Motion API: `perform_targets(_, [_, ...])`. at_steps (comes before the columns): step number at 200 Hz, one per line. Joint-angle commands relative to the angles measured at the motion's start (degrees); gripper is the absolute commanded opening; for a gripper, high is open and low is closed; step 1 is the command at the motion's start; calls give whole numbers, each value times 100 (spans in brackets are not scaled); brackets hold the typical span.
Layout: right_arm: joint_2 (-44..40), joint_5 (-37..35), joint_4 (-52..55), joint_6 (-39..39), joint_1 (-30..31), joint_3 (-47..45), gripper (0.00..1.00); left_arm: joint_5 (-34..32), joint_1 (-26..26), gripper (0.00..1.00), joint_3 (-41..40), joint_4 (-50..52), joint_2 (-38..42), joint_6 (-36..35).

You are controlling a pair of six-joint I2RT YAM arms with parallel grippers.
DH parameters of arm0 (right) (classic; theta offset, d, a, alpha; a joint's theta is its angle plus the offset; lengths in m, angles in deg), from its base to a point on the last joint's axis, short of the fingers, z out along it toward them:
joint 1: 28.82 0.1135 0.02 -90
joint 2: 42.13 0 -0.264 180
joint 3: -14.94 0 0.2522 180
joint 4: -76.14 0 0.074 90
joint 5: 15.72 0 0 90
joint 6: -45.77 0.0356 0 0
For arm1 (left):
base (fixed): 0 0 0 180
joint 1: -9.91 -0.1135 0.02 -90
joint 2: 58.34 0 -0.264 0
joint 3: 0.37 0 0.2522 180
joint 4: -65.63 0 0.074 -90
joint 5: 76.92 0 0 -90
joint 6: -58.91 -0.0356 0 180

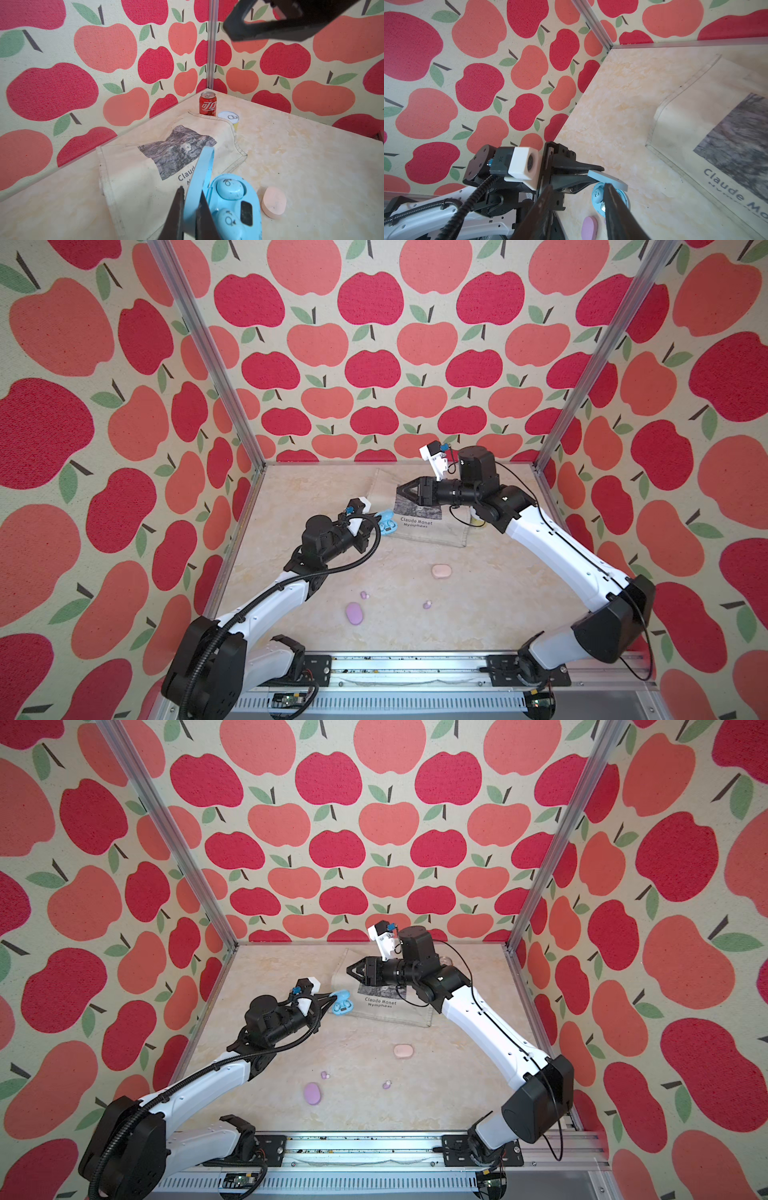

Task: Insert wireless bluetooth earbuds into charging case
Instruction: Insert the wireless bluetooth earbud into the charging case.

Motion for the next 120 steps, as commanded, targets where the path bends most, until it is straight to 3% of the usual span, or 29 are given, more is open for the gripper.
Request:
perform_targets(1, [-252, -730, 943, -373, 50, -119, 43, 345, 139, 0, 352, -179, -203, -310])
perform_targets(12, [-293, -935, 1217, -553, 105, -225, 45, 307, 204, 0, 409, -254, -290, -308])
perform_targets(30, [-345, -936, 1435, -776, 144, -391, 64, 237, 310, 0, 498, -319, -391, -295])
perform_targets(44, [-365, -1017, 1486, -889, 189, -467, 71, 193, 385, 0, 535, -332, -426, -299])
perform_targets(120, [-188, -1356, 1592, -1028, 290, -707, 73, 82, 513, 0, 652, -351, -586, -291])
